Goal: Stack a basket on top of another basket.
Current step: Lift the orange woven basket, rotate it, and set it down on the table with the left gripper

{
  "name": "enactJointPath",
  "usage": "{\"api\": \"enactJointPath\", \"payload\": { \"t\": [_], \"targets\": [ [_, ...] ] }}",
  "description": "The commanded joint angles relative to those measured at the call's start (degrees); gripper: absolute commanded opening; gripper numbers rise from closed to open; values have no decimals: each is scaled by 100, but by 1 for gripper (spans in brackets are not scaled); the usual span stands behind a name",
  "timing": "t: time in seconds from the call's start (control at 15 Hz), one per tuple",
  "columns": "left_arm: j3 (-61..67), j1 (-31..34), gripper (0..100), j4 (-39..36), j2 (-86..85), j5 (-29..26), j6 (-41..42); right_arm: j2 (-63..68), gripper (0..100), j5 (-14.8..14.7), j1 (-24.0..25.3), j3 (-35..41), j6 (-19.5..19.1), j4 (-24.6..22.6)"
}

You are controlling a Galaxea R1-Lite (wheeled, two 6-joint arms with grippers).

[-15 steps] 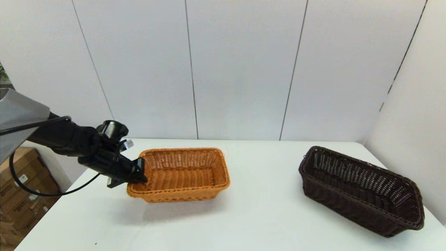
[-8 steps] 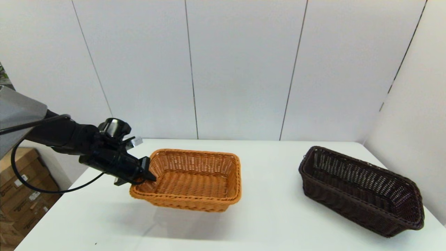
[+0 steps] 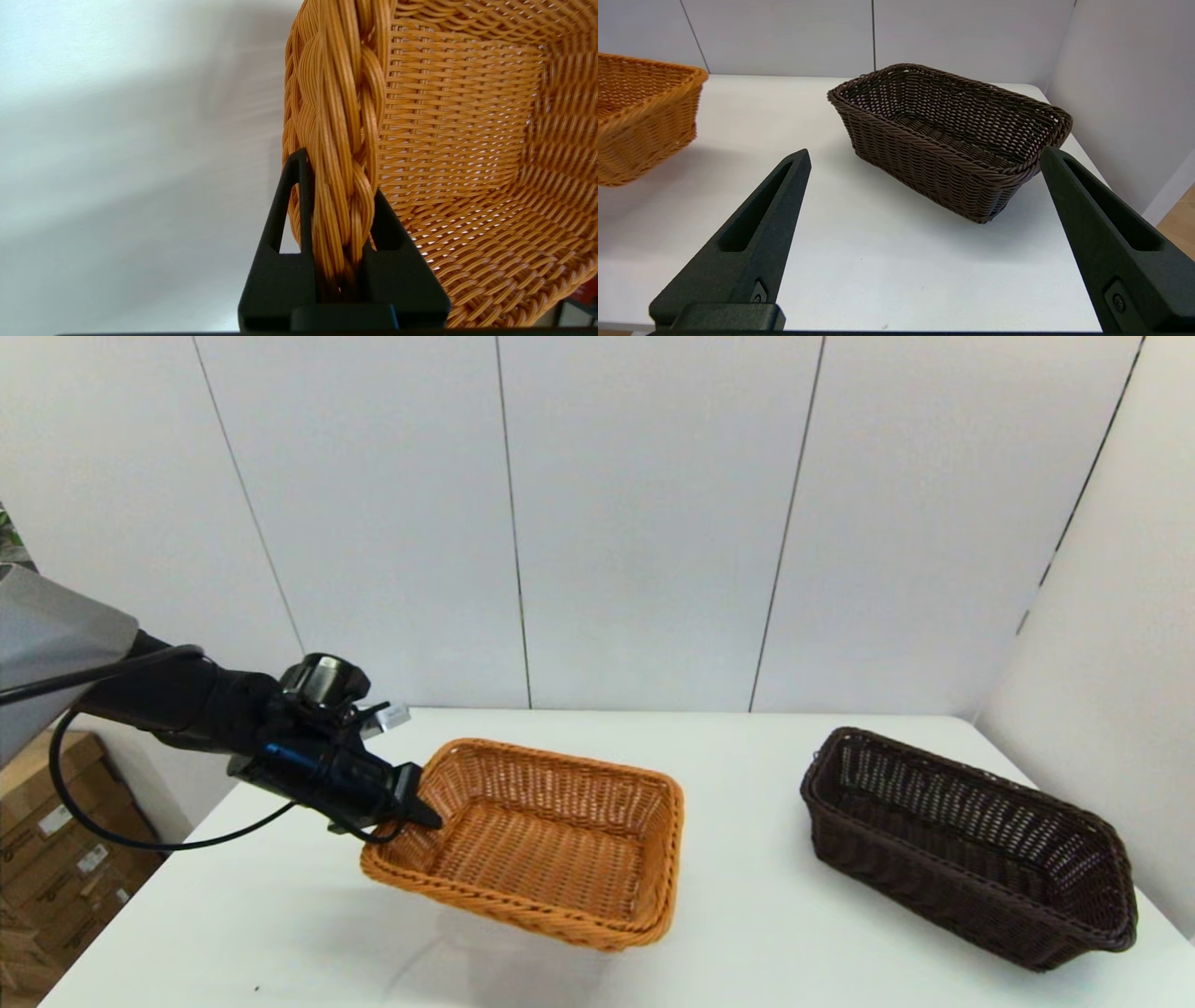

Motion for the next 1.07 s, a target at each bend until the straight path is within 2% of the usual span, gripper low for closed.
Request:
{"api": "enactJointPath", "payload": {
  "t": [0.07,0.67,1.07],
  "targets": [
    [-244,-306,0,-2,124,37,-495,7,100,5,-4,0,-2,2],
    [-692,-1044,0,-19,528,1004,-1629,7,100,5,-4,0,-2,2],
    [-719,-1176,0,-221,625,1092,-1857,7,100,5,5,0,-2,2]
  ]
}}
